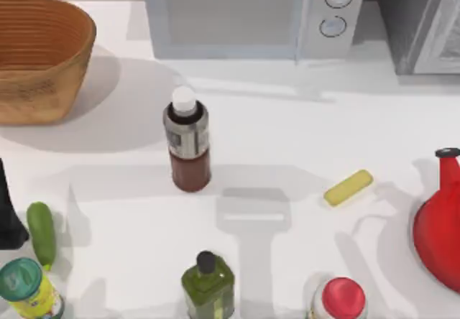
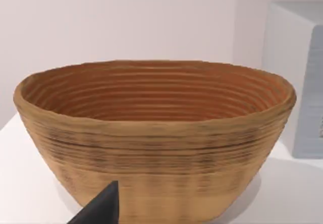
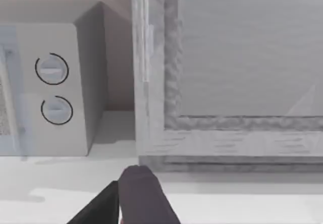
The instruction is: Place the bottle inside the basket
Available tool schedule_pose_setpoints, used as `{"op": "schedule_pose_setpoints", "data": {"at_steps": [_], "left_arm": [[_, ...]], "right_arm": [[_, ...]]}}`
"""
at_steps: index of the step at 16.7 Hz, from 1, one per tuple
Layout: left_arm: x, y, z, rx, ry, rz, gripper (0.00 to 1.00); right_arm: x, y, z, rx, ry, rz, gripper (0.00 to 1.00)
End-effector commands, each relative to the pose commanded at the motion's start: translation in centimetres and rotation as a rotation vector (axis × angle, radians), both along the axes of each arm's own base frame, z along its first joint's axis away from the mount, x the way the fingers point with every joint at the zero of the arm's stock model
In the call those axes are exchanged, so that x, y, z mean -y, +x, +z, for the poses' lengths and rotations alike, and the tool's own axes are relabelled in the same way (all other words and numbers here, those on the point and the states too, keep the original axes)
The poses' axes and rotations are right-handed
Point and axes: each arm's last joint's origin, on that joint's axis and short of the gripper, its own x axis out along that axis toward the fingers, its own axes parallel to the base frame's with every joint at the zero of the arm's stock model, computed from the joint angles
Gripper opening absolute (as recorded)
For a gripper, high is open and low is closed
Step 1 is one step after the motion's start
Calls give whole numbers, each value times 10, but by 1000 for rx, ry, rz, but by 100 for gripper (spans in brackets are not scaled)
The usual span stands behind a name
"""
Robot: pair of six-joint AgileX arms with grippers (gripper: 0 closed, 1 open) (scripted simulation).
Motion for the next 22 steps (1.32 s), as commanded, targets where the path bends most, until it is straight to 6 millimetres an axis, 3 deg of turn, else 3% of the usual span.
{"op": "schedule_pose_setpoints", "data": {"at_steps": [4, 8, 13, 15, 18, 22], "left_arm": [[3, 1, 4, 8, 14, -39, 100], [15, 11, 25, 48, 72, -208, 100], [40, 53, 48, 78, 135, -447, 100], [52, 79, 43, 61, 146, -531, 100], [67, 113, 17, 17, 142, -629, 100], [76, 138, -25, -23, 108, -705, 100]], "right_arm": [[0, 0, 0, 0, 0, 0, 100], [0, 0, 0, 0, 0, 0, 100], [0, 0, 0, 0, 0, 0, 100], [0, 0, 0, 0, 0, 0, 100], [0, 0, 0, 0, 0, 0, 100], [0, 0, 0, 0, 0, 0, 100]]}}
